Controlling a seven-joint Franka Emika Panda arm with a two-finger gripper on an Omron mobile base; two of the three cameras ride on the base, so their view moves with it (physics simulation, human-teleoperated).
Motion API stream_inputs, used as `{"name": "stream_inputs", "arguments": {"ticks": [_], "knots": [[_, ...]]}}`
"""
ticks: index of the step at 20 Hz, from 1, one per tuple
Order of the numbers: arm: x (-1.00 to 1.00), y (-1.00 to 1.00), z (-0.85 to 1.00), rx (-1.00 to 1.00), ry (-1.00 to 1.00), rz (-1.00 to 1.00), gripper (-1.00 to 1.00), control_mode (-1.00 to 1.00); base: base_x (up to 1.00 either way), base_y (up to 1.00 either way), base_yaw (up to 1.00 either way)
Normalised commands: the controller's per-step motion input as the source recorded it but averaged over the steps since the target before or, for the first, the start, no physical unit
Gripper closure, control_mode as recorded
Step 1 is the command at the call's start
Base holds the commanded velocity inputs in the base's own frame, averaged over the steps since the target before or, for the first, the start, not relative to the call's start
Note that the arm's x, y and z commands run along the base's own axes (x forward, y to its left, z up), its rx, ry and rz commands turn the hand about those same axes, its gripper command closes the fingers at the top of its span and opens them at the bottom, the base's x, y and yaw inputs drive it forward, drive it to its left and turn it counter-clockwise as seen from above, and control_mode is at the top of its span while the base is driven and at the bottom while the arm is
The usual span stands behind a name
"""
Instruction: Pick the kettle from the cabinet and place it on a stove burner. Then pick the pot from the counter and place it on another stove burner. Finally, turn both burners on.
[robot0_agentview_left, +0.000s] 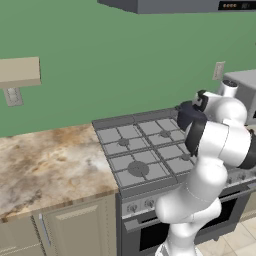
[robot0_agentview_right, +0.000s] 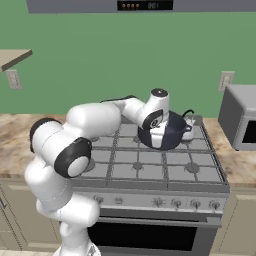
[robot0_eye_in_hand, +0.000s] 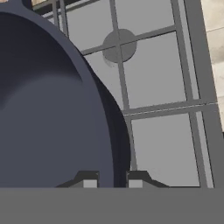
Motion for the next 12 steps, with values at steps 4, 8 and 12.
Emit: {"name": "stream_inputs", "arguments": {"ticks": [4,8,12], "knots": [[0.38,0.37,0.00,0.00,0.00,0.01,1.00,-1.00,0.00,0.00,0.00],[0.40,0.36,0.00,0.00,-0.02,0.00,1.00,-1.00,0.00,0.00,0.00],[0.43,0.37,0.00,0.00,0.00,0.00,1.00,-1.00,0.00,0.00,0.00]]}}
